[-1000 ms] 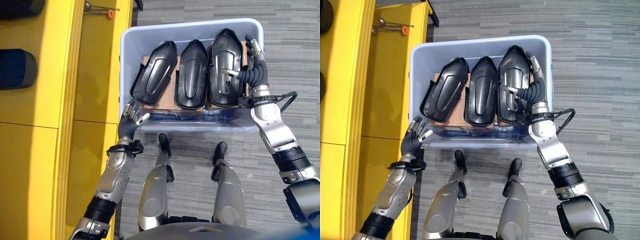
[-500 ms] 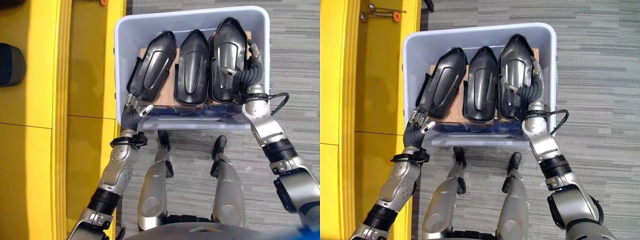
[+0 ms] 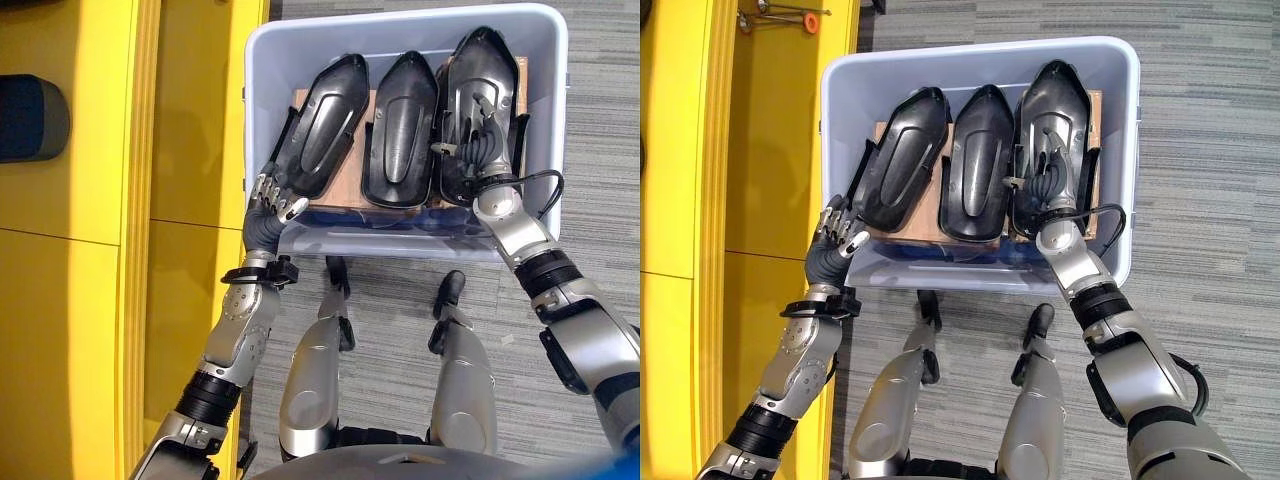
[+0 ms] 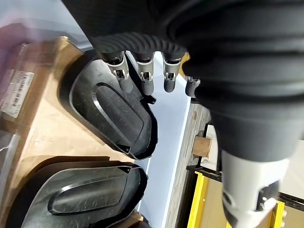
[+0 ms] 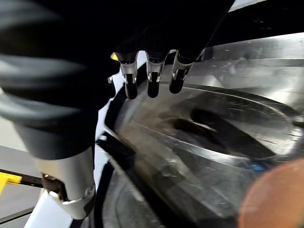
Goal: Move parts from the plastic box to the shelf.
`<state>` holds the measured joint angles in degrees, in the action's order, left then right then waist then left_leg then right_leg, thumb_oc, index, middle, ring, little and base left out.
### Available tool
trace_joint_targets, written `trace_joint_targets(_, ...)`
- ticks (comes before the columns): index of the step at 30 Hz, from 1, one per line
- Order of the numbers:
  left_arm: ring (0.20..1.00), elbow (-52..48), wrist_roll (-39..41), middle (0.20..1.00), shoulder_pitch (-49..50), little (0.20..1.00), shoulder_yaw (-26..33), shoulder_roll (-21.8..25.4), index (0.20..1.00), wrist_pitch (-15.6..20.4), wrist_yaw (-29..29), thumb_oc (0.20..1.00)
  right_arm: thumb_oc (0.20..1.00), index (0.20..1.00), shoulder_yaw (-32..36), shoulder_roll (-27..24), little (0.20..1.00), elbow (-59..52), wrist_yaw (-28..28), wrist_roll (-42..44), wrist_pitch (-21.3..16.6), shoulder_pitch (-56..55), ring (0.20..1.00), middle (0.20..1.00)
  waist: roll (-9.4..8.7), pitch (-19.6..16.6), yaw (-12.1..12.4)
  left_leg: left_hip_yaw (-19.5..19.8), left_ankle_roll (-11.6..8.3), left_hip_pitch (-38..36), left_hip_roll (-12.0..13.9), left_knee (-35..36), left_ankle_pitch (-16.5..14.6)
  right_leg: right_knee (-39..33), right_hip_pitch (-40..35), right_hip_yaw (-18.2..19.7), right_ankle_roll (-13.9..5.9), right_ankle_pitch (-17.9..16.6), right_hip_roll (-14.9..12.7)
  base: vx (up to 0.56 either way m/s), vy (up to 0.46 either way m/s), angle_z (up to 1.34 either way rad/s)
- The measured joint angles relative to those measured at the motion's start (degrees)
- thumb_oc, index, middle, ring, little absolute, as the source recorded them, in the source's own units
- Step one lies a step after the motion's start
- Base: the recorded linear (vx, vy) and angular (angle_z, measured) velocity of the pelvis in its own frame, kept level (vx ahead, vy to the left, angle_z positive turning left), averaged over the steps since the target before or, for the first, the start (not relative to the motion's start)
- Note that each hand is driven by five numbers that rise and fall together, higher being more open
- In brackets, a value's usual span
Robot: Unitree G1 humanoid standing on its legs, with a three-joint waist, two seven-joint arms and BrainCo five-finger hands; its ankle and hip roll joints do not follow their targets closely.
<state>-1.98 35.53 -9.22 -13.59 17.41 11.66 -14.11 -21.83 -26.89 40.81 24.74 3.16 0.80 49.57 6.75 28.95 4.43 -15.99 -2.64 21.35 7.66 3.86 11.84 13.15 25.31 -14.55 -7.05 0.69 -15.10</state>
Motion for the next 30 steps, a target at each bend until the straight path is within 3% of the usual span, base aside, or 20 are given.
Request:
trace_joint_targets(12,1.0,0.0,0.2,1.0,-0.4,1.0,-1.2,-0.3,1.0,0.0,0.0,1.0,1.0,1.0,-1.3,1.6,1.0,2.4,-1.8,1.2,-1.8,-0.4,1.0,1.0,0.02,0.0,-0.6,0.8,0.12,0.1,-0.1,-0.3,0.1,0.5,-0.2,-0.4,-0.01,0.0,-0.1,0.0,0.001,0.01)
trace_joint_targets(21,1.0,0.0,1.0,1.0,-1.5,1.0,-1.9,-0.7,1.0,0.0,0.0,1.0,1.0,1.0,-3.5,4.0,1.0,-8.7,-4.8,2.9,-2.4,-8.3,1.0,1.0,0.02,0.0,-2.0,0.8,0.12,0.3,0.1,-0.9,0.1,1.3,0.2,-0.1,0.03,0.1,-0.2,0.0,0.0,0.0)
trace_joint_targets(30,1.0,0.0,0.9,1.0,-1.6,1.0,-2.1,-1.1,1.0,-0.2,-0.1,1.0,1.0,1.0,-4.0,6.1,1.0,-17.4,-8.3,4.5,-2.5,-15.9,1.0,1.0,0.03,0.0,-2.0,0.9,0.14,1.5,0.2,-1.3,0.2,1.8,1.3,-0.2,0.11,0.1,-0.1,0.0,0.0,0.0)
